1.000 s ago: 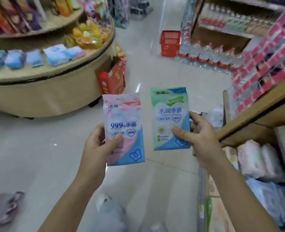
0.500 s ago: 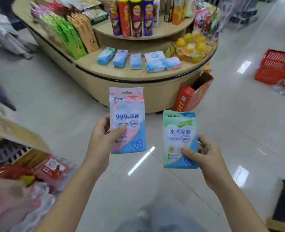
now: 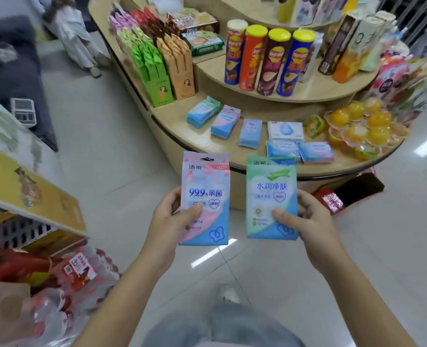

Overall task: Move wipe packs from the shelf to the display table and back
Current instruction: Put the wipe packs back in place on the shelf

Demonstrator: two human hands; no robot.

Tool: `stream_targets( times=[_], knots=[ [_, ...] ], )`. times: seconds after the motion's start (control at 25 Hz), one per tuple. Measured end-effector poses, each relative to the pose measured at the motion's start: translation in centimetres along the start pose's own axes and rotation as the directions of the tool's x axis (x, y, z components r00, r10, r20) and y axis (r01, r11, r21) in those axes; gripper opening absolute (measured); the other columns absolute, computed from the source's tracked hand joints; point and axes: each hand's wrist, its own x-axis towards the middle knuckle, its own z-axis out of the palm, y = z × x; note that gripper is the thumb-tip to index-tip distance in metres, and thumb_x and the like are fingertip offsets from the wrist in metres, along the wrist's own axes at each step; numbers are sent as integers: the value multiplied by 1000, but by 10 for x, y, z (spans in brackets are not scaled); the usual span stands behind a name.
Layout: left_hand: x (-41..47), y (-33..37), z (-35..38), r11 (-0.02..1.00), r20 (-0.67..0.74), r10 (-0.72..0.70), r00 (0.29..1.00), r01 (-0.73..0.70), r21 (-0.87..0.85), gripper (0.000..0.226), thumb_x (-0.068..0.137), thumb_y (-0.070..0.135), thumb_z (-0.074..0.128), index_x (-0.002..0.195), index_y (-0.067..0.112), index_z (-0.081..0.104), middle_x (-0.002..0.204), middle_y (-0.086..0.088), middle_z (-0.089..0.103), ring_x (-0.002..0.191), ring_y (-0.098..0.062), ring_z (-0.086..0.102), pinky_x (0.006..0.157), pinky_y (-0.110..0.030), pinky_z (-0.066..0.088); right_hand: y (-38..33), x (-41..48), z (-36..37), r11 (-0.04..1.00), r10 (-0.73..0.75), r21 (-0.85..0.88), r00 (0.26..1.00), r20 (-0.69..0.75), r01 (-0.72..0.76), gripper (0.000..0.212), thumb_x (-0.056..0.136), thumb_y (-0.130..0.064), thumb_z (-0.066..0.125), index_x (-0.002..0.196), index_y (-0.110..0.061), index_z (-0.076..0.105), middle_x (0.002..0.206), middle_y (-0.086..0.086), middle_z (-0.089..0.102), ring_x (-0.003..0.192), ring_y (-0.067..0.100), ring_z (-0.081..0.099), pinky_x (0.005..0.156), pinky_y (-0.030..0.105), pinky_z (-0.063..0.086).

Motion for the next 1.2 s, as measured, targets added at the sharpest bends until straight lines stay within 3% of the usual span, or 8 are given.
stream_targets(
  times=[0.28,0.52,0.68,0.84,1.04,1.2],
  knots=[
    [117,24,-26,997,-87,-57,995,52,-61,33,79,5,68,111,10,60,103,-6,73,82,-17,71,62,-23,55,-44,151,54,1000,-1,-7,999,39,2,37,76,-1,69,110,-13,61,98,4,75,88,22,72,73,31,60],
    [262,73,-76,996,-81,-83,993,83,-15,31,84,5,61,115,10,59,111,-8,70,86,-18,70,66,-24,57,-39,265,127,996,82,49,994,-69,-79,35,76,0,70,108,-12,60,92,3,76,82,20,73,67,29,60],
    [341,113,-95,996,-72,-82,994,85,31,32,84,3,61,116,9,57,114,-10,69,88,-20,70,69,-26,58,-37,339,168,990,130,78,981,-146,-120,40,75,0,72,112,-6,57,100,9,74,86,22,73,66,28,58],
    [401,128,-97,990,-80,-130,988,134,39,35,85,3,60,119,7,56,115,-10,68,88,-20,69,70,-26,58,-32,422,199,977,199,112,962,-188,-181,30,77,2,71,98,-12,55,93,4,71,70,12,72,58,23,56],
    [463,124,-83,980,-137,-194,971,199,23,33,84,2,60,117,8,57,110,-9,70,80,-17,70,65,-25,58,-5,513,221,950,307,133,924,-228,-283,35,78,1,71,107,-1,51,97,9,69,70,13,70,61,26,59],
    [499,120,-75,966,-144,-253,957,257,10,30,84,0,59,113,8,59,100,-4,73,74,-12,71,58,-22,55,12,556,234,937,348,95,883,-314,-336,30,76,-1,73,82,-19,50,102,11,67,85,23,68,82,44,57]
  ],
)
